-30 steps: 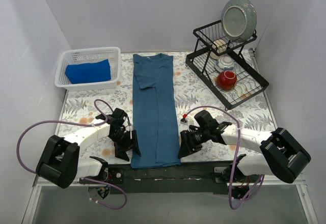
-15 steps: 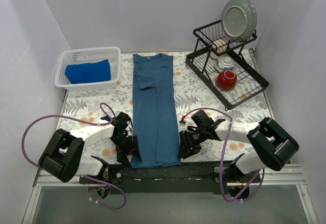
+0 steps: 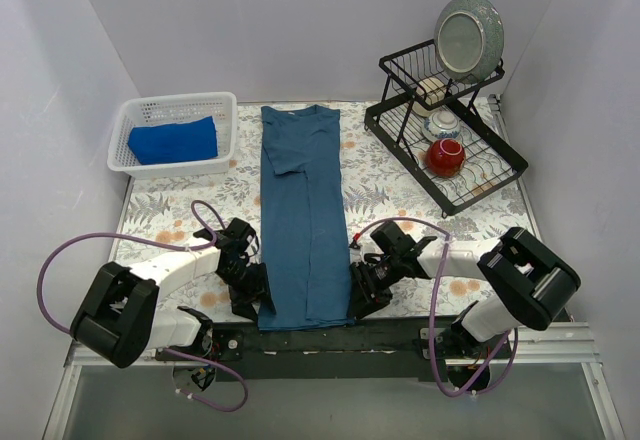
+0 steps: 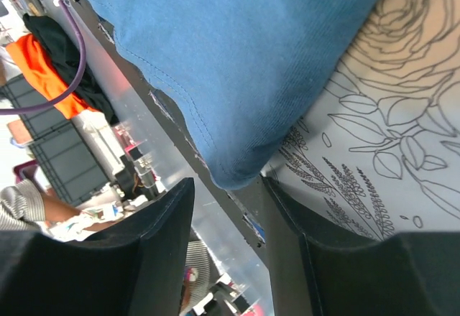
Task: Roll the t-shirts
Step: Roll the T-shirt to the center of the board.
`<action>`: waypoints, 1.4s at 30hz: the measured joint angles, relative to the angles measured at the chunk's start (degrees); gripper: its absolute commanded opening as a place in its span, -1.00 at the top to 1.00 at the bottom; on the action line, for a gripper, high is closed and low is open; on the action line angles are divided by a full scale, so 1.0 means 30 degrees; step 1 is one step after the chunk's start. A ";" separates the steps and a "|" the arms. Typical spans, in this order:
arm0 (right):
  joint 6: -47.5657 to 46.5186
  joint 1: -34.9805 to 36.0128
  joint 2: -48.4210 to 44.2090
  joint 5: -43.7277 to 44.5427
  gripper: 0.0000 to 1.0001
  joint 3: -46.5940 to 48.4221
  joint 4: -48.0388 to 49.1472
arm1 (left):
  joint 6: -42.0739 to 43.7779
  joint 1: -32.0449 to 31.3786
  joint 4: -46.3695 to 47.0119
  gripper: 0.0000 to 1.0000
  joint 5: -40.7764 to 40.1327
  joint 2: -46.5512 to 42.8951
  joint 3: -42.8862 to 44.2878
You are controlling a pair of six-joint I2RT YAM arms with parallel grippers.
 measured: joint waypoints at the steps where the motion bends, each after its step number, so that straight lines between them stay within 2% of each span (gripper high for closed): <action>1: 0.0168 0.0036 0.0029 -0.0022 0.02 -0.0051 0.0102 | 0.0000 0.0022 0.0066 0.09 -0.0015 -0.0015 0.0000; 7: 0.0772 0.0750 0.0437 -0.0044 0.18 -0.0452 0.0867 | 0.0015 0.0138 0.0386 0.21 -0.0073 -0.0160 0.0000; 10: 0.1115 0.1020 0.0670 -0.0153 0.22 -0.0692 0.1151 | 0.0022 0.0146 0.0466 0.20 -0.0073 -0.0175 0.0000; 23: 0.1399 0.0459 0.0051 0.0029 0.17 -0.1151 0.1727 | 0.0532 0.0109 0.0350 0.20 -0.0073 -0.0168 0.0007; 26: 0.1421 0.0299 0.0051 -0.0044 0.20 -0.1158 0.1727 | 0.0525 0.0087 0.0328 0.28 -0.0102 -0.0146 0.0007; 29: 0.1486 0.0255 0.0087 -0.0007 0.31 -0.1158 0.1749 | 0.0576 -0.0087 0.0401 0.41 0.0029 -0.0138 0.0007; 30: 0.1515 0.0248 0.0131 0.0015 0.43 -0.1158 0.1770 | 0.0627 -0.0240 0.0459 0.45 0.0124 -0.0138 0.0007; 33: 0.1457 0.0160 0.0386 0.0124 0.65 -0.1151 0.1923 | 0.0838 -0.0736 0.0634 1.00 0.0612 -0.0138 0.0000; 35: 0.1311 0.0117 0.0546 0.0124 0.78 -0.1144 0.2076 | 0.0969 -0.0889 0.0780 1.00 0.0896 -0.0131 -0.0007; 36: 0.1188 0.0095 0.0576 0.0175 0.94 -0.1144 0.2171 | 0.1137 -0.0903 0.0852 1.00 0.1042 -0.0138 -0.0007; 42: -0.0168 -0.0525 0.0138 0.0189 0.97 -0.1144 0.2222 | 0.1668 -0.0554 0.0918 1.00 0.1617 -0.0357 0.0000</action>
